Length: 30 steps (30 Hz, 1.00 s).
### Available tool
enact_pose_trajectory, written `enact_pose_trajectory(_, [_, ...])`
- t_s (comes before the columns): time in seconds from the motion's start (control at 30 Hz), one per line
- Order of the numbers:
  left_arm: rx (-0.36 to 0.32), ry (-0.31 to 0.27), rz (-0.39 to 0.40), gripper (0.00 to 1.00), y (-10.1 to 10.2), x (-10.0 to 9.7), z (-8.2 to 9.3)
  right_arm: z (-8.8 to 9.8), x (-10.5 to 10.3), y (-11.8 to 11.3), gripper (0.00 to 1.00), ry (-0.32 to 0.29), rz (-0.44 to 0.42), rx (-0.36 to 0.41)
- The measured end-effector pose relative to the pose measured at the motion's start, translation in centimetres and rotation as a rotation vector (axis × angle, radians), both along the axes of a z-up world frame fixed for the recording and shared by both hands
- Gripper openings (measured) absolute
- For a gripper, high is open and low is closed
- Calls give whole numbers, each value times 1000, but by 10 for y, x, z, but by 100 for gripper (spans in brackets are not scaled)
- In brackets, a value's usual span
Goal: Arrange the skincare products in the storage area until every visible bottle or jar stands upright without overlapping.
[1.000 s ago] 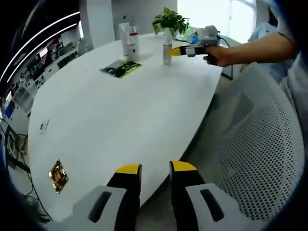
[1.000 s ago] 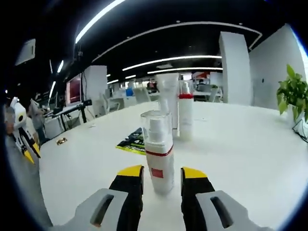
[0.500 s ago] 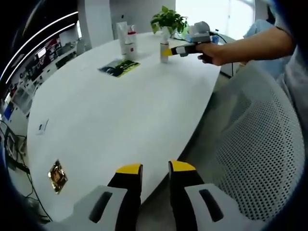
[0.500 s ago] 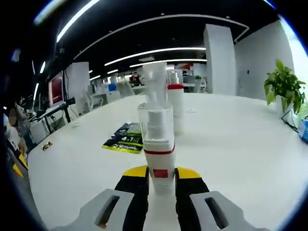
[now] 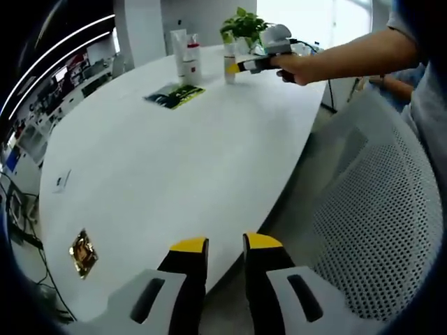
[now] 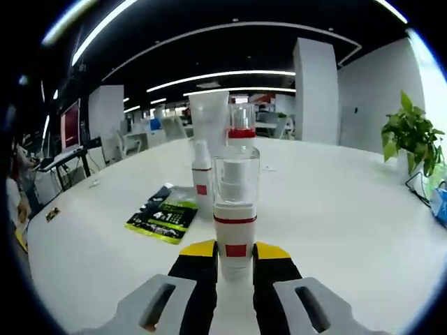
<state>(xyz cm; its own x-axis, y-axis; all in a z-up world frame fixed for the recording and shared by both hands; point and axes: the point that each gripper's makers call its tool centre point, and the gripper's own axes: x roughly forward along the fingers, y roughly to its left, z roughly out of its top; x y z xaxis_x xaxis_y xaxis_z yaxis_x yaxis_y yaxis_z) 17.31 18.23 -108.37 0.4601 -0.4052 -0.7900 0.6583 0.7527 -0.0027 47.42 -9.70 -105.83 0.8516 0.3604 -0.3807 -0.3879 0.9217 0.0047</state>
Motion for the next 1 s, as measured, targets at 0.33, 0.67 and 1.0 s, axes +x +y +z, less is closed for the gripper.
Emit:
enact_pose_trajectory(0.33, [5, 9, 4, 16, 1, -1, -2, 8, 34, 10, 12, -39, 15, -20])
enact_pose_trajectory(0.67, [11, 21, 4, 16, 2, -2, -4, -1, 54, 19, 12, -41, 1, 10])
enact_pose_trajectory(1.0, [17, 36, 1, 16, 2, -4, -7, -9, 65, 24, 13, -65, -16, 11])
